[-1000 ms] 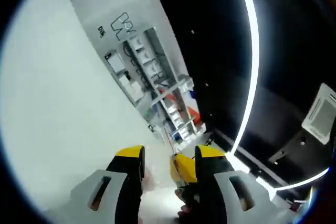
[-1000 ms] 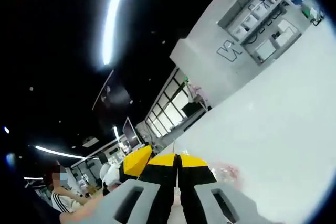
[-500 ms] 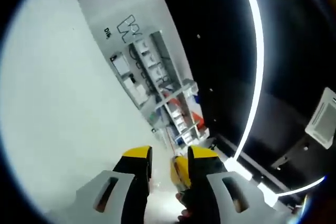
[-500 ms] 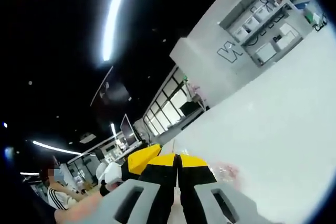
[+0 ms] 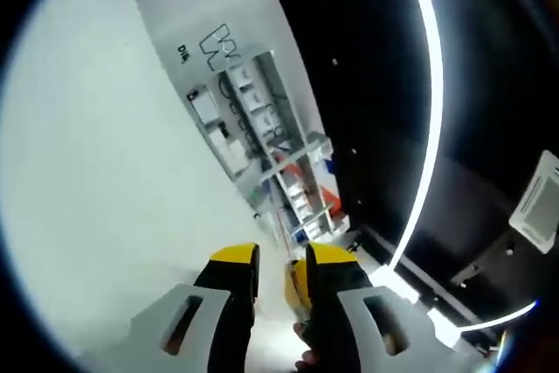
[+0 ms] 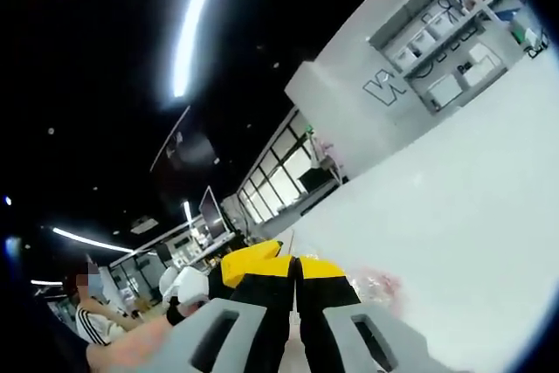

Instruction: Open the resealable bag by pulling the two sides of the seal apart until the entire bag opening is separated and visibly accessible.

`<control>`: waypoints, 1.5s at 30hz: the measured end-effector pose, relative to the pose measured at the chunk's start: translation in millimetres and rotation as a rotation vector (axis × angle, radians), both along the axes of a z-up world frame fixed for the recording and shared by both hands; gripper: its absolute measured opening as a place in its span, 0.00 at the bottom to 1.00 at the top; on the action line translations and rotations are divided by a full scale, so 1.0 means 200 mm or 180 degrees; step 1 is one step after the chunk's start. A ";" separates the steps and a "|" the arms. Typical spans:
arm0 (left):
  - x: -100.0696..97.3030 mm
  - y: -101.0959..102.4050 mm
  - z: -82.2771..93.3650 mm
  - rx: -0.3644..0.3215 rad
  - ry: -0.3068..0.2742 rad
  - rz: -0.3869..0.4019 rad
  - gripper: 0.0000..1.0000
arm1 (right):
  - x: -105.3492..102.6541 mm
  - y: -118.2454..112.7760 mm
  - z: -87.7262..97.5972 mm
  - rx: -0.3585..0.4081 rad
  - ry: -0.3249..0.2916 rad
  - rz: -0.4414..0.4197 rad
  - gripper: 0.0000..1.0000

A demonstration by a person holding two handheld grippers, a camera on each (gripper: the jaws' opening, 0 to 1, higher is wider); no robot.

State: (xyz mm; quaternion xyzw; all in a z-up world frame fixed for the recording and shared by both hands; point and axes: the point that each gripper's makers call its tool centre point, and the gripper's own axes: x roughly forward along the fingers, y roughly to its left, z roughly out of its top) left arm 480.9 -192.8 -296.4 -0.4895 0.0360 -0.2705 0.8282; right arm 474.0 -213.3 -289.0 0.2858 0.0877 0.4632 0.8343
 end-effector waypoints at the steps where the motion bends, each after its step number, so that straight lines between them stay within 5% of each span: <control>1: 0.00 0.00 0.00 0.0003 -0.0001 -0.0003 0.21 | 0.00 0.00 0.00 0.0003 -0.0002 0.0001 0.00; 25: -0.02 -0.02 0.00 0.0029 -0.0038 -0.0099 0.01 | -0.01 -0.01 0.00 0.0136 0.0133 0.0051 0.00; 45: -0.02 -0.02 0.02 -0.0036 -0.0114 -0.0165 0.00 | 0.00 -0.01 0.03 0.0222 0.0142 0.0051 0.00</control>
